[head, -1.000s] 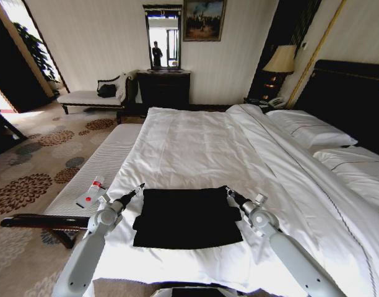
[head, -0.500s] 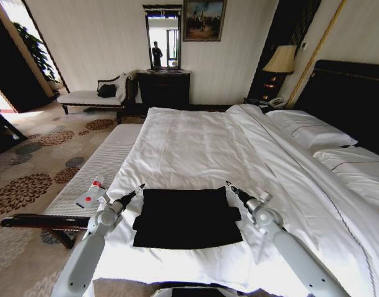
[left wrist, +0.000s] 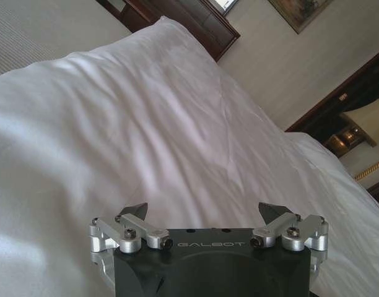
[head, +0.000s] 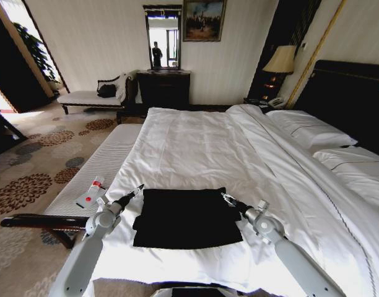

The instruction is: Fold the clothes on the bed.

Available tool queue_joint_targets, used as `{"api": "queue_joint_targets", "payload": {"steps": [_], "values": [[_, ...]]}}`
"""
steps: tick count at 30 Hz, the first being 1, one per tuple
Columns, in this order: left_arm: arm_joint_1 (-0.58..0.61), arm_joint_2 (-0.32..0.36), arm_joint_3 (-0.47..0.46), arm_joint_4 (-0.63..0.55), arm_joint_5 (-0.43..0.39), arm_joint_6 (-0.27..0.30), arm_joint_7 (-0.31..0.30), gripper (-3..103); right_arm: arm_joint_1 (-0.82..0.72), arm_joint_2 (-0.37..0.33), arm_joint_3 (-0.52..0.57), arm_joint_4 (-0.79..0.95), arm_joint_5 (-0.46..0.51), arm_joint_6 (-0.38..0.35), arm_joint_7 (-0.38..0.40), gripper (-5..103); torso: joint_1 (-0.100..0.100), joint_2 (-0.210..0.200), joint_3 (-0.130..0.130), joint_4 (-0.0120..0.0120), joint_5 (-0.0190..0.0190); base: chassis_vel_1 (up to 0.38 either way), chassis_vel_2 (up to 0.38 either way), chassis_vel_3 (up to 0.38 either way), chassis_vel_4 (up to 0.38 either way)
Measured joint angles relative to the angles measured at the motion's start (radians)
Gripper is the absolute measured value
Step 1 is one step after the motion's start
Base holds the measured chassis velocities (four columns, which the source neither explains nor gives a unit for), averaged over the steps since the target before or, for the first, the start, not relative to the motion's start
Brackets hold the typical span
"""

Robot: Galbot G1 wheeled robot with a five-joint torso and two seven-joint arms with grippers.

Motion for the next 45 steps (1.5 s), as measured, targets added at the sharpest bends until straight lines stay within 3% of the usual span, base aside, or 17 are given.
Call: {"api": "queue_joint_targets", "payload": {"steps": [3,5,7,9,10,12,14,15,24,27,29,32,45], "values": [[0.004,0.001,-0.003,-0.008,-0.001,0.0,-0.002,100,0.014,0.0,-0.022,-0.049,-0.028,0.002,-0.13,103,0.0,0.0,0.0,-0.0001,0.0,0.0,0.0,0.0,0.0],[0.004,0.002,-0.003,-0.009,-0.001,0.0,-0.002,100,0.016,0.0,-0.023,-0.057,-0.034,0.002,-0.154,103,0.0,0.0,0.0,0.0,0.0,0.0,0.0,0.0,0.0],[0.006,0.003,-0.005,-0.011,-0.001,0.0,-0.003,100,0.027,-0.001,-0.029,-0.087,-0.065,0.004,-0.258,95,0.0,0.0,0.0,-0.0001,0.0001,0.0,0.0,0.0,0.0],[0.007,0.004,-0.006,-0.012,-0.001,0.0,-0.003,100,0.033,-0.002,-0.031,-0.097,-0.073,0.007,-0.284,86,0.0,0.0,0.0,-0.0001,0.0001,0.0,0.0,0.0,0.0],[0.007,0.004,-0.006,-0.012,-0.001,0.0,-0.003,100,0.033,-0.002,-0.031,-0.097,-0.073,0.007,-0.284,86,0.0,0.0,0.0,-0.0001,0.0001,0.0,0.0,0.0,0.0],[0.007,0.003,-0.007,-0.012,-0.001,-0.001,-0.004,100,0.049,-0.004,-0.035,-0.108,-0.078,0.016,-0.295,76,0.0,0.0,0.0,0.0,0.0001,0.0,0.0,0.0,0.0],[0.007,0.003,-0.007,-0.012,-0.001,-0.001,-0.004,100,0.054,-0.005,-0.038,-0.11,-0.079,0.02,-0.294,76,0.0,0.0,0.0,0.0,0.0001,0.0,0.0,0.0,0.0],[0.006,0.001,-0.007,-0.012,-0.001,-0.001,-0.004,100,0.061,-0.006,-0.042,-0.111,-0.08,0.024,-0.288,65,0.0,0.0,0.0,0.0001,0.0,0.0,0.0,0.0,0.0],[-0.004,-0.008,0.003,-0.004,0.004,-0.002,-0.004,100,0.072,-0.008,-0.052,-0.12,-0.103,0.032,-0.27,37,0.0,0.0,0.0,0.0,0.0,0.0,0.0,0.0,0.0],[0.0,-0.016,0.014,-0.004,0.007,0.004,-0.002,100,0.073,-0.005,-0.053,-0.128,-0.11,0.039,-0.267,20,0.0,0.0,0.0,-0.0001,0.0001,0.0,0.0,0.0,0.0],[0.002,-0.017,0.015,-0.004,0.007,0.007,-0.001,100,0.073,-0.005,-0.052,-0.128,-0.11,0.04,-0.266,20,0.0,0.0,0.0,-0.0001,0.0001,0.0,0.0,0.0,0.0],[0.012,-0.029,0.019,-0.001,-0.012,0.031,0.011,100,0.074,-0.004,-0.049,-0.129,-0.11,0.047,-0.262,4,0.0,0.0,0.0,0.0001,0.0001,0.0,0.0,0.0,0.0],[-0.04,-0.091,0.053,0.069,-0.04,0.066,0.012,103,0.075,-0.001,-0.05,-0.136,-0.138,0.059,-0.255,2,0.0,0.0,0.0,0.0,0.0002,0.0,0.0,0.0,0.0]]}}
